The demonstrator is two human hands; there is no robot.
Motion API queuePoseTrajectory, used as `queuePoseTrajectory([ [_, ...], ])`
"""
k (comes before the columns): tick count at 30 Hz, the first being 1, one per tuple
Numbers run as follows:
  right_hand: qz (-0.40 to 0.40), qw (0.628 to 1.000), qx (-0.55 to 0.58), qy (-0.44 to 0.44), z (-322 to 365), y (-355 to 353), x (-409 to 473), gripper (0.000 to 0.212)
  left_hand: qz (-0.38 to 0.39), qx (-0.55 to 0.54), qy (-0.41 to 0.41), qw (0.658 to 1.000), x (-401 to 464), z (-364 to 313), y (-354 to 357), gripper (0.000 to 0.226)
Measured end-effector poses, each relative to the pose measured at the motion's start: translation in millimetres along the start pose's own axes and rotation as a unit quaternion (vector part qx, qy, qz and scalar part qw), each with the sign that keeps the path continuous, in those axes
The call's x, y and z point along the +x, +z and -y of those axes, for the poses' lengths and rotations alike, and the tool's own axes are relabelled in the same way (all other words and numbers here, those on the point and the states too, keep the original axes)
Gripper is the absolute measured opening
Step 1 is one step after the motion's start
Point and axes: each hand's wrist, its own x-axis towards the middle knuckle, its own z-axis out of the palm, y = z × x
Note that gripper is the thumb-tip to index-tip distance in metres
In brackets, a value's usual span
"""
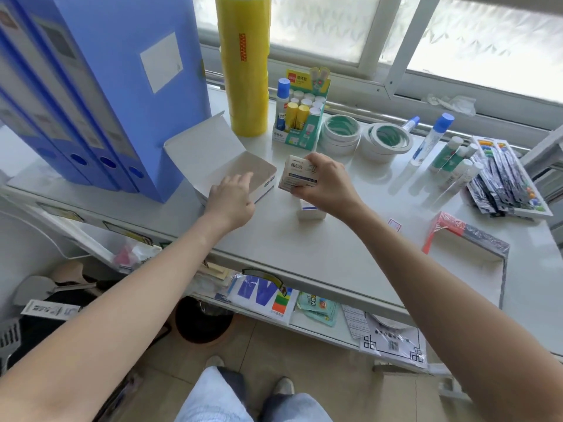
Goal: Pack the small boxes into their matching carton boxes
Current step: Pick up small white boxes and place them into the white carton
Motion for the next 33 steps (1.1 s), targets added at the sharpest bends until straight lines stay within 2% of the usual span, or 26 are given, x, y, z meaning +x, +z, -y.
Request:
queuePoseTrajectory([
  [4, -0.001, 1.000, 0.012, -0.002, 2.9, 5.2, 5.9, 0.034, -0.020, -0.010, 0.066, 0.998, -6.4, 3.5, 4.8, 0.041],
  [9, 0.005, 1.000, 0.020, -0.011, 9.3, 11.7, 10.3, 0.037, -0.027, -0.012, 0.125, 0.992, -17.2, 0.7, 3.1, 0.040],
  [14, 0.031, 0.999, 0.026, -0.015, 12.3, 23.4, 10.5, 0.040, 0.007, -0.053, 0.152, 0.987, -29.3, -0.4, 1.2, 0.040],
  [16, 0.041, 0.999, 0.029, -0.013, 12.1, 29.8, 10.3, 0.040, -0.026, -0.103, 0.158, 0.982, -34.4, 3.4, -1.5, 0.036],
  [18, 0.052, 0.998, 0.027, -0.008, 12.3, 35.4, 11.3, 0.040, -0.110, -0.157, 0.136, 0.972, -36.9, 9.1, -4.8, 0.032],
  [21, 0.071, 0.997, 0.010, -0.012, 14.4, 44.1, 14.6, 0.040, -0.209, -0.214, 0.030, 0.954, -34.4, 19.7, -8.0, 0.020],
  [23, 0.073, 0.997, -0.011, -0.025, 18.1, 50.7, 16.4, 0.039, -0.183, -0.270, -0.050, 0.944, -29.0, 25.8, -9.6, 0.023],
  [26, 0.065, 0.992, -0.089, -0.054, 24.8, 61.6, 20.2, 0.039, -0.051, -0.358, -0.120, 0.924, -20.1, 32.2, -11.1, 0.054],
  [30, 0.087, 0.980, -0.162, -0.077, 31.5, 73.7, 26.0, 0.037, 0.057, -0.390, -0.142, 0.908, -11.1, 37.0, -8.8, 0.078],
  [33, 0.101, 0.978, -0.164, -0.074, 32.9, 81.2, 29.1, 0.032, 0.082, -0.401, -0.128, 0.903, -7.9, 38.8, -8.1, 0.072],
])
